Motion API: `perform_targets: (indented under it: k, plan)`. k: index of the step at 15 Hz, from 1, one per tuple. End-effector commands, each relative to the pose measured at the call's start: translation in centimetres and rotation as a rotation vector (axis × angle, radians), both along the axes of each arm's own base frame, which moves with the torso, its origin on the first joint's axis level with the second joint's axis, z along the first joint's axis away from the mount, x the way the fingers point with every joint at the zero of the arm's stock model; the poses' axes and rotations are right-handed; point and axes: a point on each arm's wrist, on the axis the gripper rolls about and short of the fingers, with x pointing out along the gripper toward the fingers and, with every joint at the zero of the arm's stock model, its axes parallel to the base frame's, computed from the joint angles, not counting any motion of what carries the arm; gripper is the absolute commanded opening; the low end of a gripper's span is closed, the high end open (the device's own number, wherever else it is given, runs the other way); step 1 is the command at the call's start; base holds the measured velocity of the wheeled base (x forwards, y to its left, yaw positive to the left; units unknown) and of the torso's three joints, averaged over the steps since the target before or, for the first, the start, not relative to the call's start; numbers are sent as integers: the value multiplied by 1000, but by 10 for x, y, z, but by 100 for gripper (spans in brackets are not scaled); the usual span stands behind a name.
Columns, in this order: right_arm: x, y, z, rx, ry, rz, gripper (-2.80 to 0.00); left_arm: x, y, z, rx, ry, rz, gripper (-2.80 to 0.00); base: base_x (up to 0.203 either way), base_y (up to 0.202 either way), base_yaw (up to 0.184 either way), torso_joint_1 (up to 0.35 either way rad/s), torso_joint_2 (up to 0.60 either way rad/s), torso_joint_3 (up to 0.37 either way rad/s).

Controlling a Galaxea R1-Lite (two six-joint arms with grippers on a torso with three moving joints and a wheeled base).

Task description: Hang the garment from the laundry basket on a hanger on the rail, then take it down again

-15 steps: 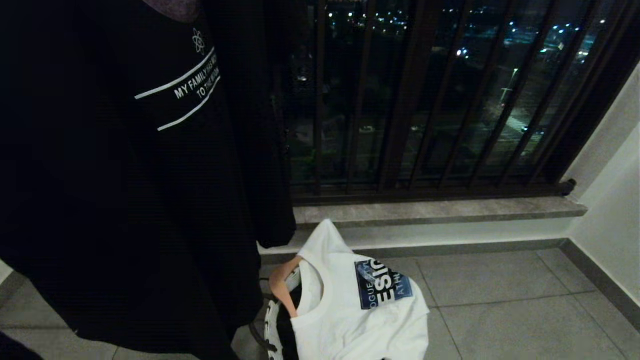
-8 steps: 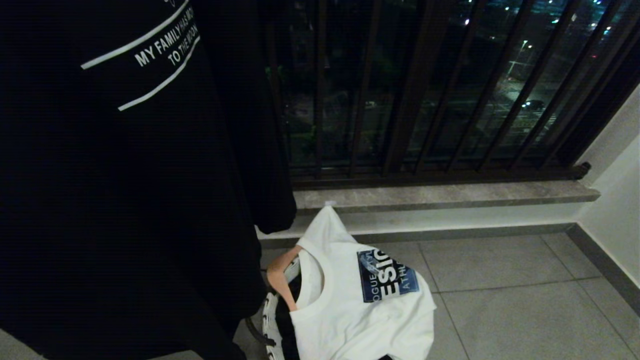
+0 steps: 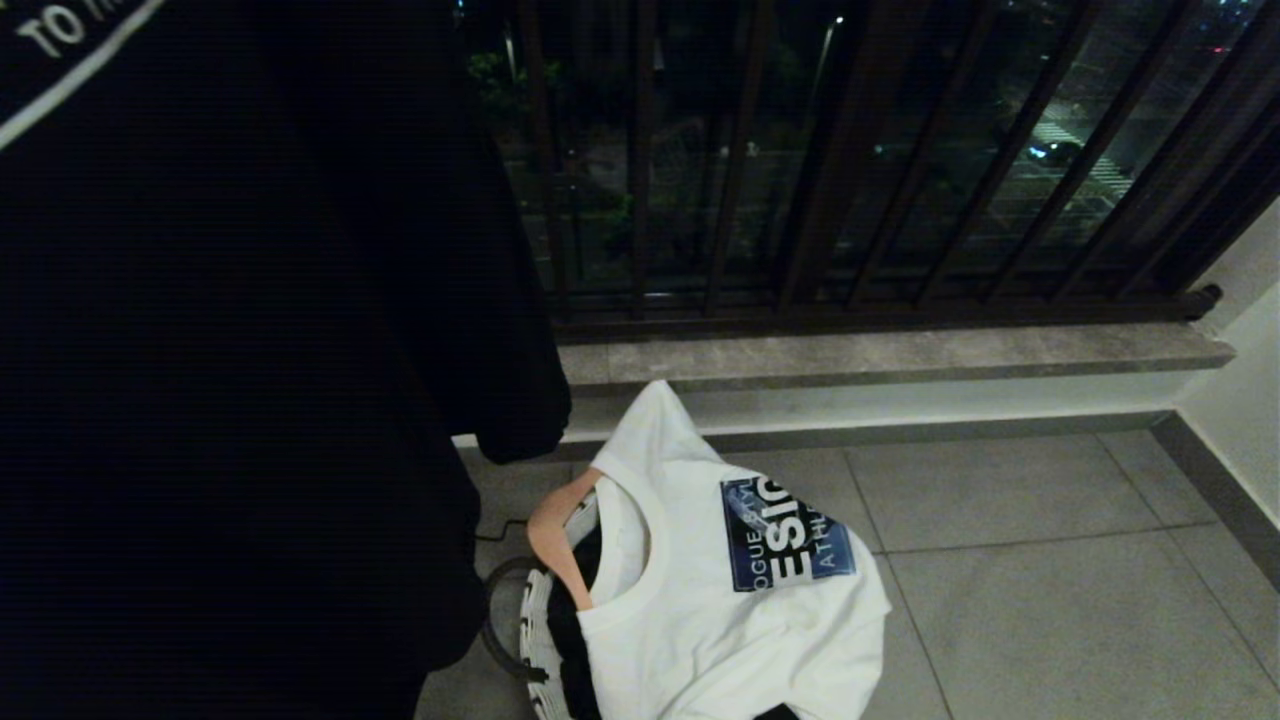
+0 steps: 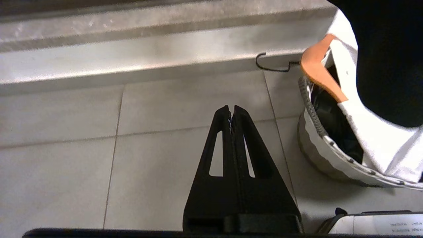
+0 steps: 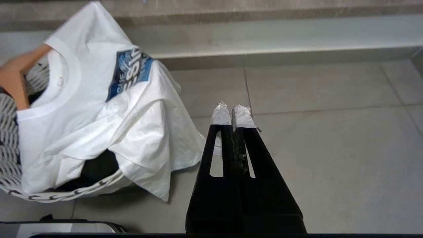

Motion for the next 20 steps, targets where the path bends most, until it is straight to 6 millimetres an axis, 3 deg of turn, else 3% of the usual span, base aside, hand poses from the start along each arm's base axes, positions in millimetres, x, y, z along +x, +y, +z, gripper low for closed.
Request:
perform_targets:
  k: [1,9,20]
  plan:
    - [0,0,0,0,0,0,-280,0,0,-1,0,2,0,-280,0,0,0,0,2,-195]
    - [0,0,0,0,0,0,-280,0,0,0,-1,1,0,-280,0,0,0,3,2,-180]
    - [0,0,0,-1,0,0,-280,0,0,-1,-1,2,0,-280,0,0,0,0,0,-7]
